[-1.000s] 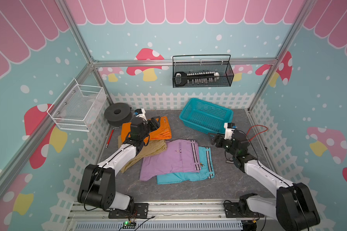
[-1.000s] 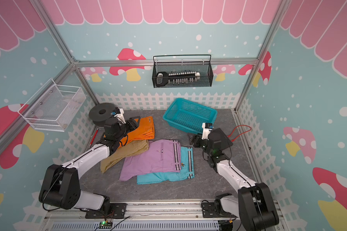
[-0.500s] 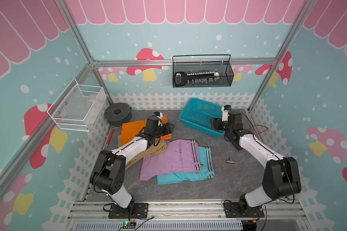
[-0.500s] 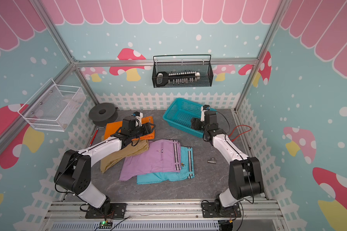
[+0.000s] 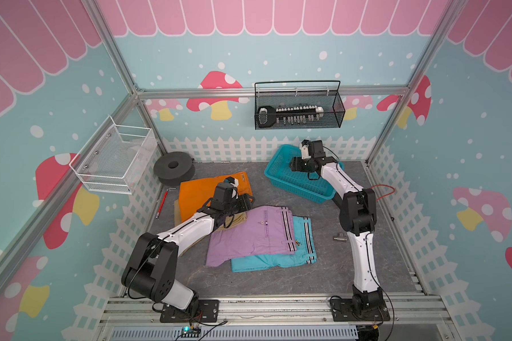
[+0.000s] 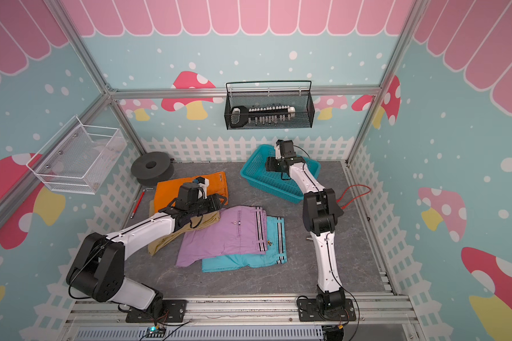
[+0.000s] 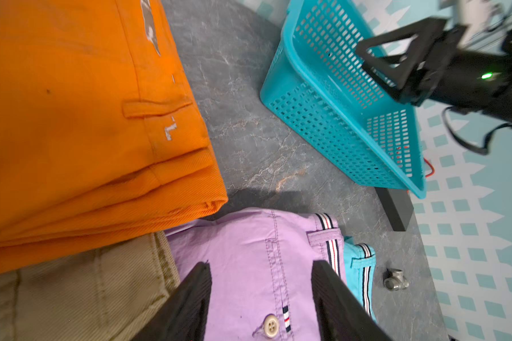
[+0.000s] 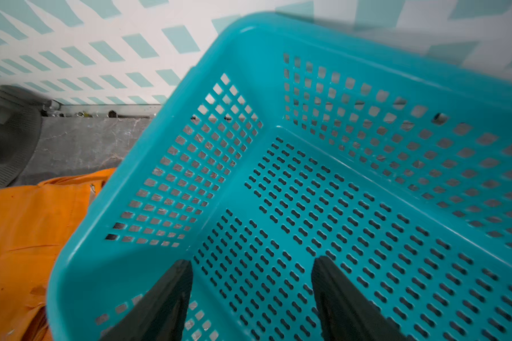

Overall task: Put the folded long pants in the basket
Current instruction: Move the basket to the center of the board.

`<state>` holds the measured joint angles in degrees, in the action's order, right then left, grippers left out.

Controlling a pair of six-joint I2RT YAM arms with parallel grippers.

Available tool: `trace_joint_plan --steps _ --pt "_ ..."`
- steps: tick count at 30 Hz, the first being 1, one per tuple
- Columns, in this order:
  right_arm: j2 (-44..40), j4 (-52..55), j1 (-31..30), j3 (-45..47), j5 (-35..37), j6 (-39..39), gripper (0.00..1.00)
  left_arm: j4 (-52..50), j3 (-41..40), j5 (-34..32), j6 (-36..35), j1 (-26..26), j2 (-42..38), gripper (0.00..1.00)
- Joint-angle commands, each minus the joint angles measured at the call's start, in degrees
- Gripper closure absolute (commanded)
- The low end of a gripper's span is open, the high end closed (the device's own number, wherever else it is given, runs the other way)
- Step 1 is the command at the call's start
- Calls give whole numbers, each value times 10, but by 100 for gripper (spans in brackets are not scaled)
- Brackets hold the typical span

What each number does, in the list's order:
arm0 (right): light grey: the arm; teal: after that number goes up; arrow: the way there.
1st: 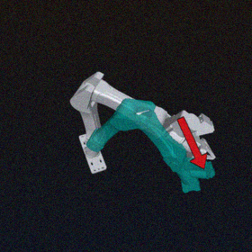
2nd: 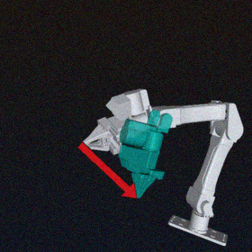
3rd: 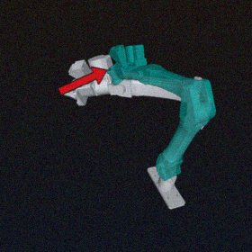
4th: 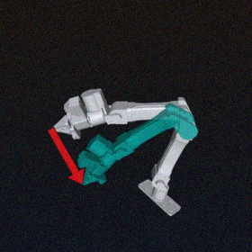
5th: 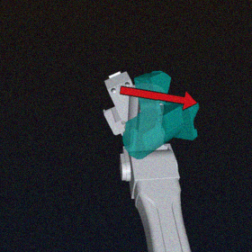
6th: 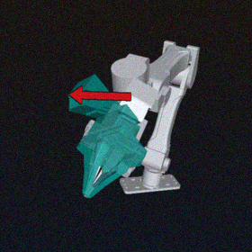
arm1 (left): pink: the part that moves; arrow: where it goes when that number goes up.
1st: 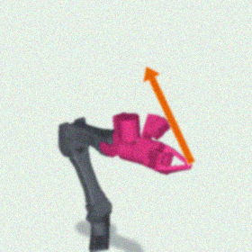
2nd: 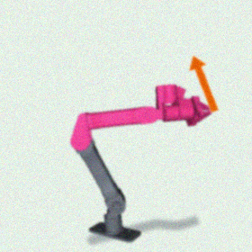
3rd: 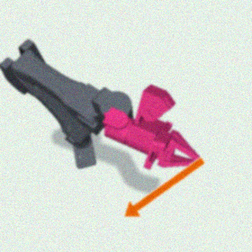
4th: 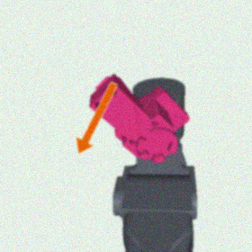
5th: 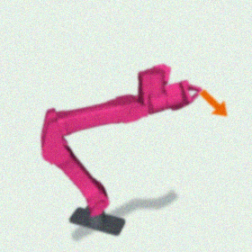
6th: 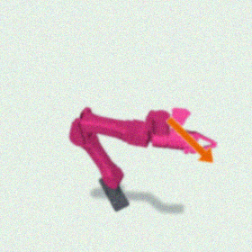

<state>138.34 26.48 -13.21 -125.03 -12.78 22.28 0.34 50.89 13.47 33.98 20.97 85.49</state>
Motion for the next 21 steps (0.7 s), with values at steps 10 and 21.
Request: trace_joint_plan --steps 10,21 --pt "-22 88 -36 112 -149 -36 38 -3 -15 -9 3 0 -71 41" --pt "-174 -20 -62 352 -186 -38 38 0 -18 -39 3 -8 -64 41"
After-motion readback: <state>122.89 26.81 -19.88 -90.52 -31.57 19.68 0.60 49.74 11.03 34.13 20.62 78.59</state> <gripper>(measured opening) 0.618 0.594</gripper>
